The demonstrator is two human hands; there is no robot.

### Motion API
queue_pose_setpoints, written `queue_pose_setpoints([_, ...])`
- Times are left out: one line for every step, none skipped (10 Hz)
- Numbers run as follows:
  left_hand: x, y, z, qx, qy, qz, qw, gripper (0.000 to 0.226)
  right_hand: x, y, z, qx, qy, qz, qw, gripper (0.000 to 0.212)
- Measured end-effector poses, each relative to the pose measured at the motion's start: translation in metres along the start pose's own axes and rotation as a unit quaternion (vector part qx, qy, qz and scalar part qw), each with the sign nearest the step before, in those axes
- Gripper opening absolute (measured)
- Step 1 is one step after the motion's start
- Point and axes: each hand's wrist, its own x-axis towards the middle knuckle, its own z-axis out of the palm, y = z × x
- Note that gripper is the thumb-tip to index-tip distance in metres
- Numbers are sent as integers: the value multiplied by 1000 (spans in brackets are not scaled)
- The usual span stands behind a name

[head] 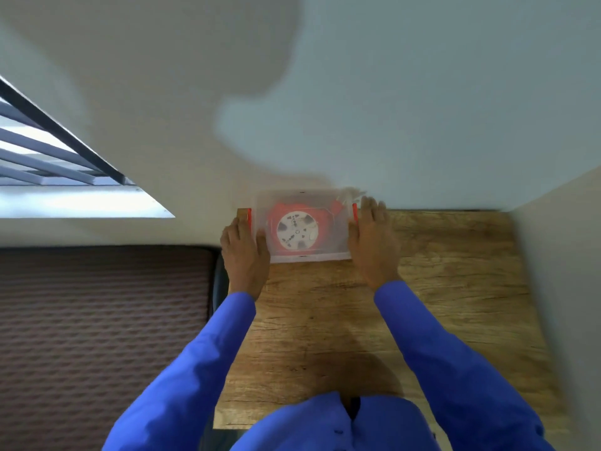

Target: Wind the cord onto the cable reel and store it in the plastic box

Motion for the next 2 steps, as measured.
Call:
queue_pose_setpoints([7, 36, -27, -25, 54, 87, 994, 61, 12, -7, -45, -29, 97, -65, 993, 62])
queue_pose_setpoints([42, 93, -68, -9, 161, 216, 963, 63, 46, -21, -113, -9, 206, -106, 973, 65])
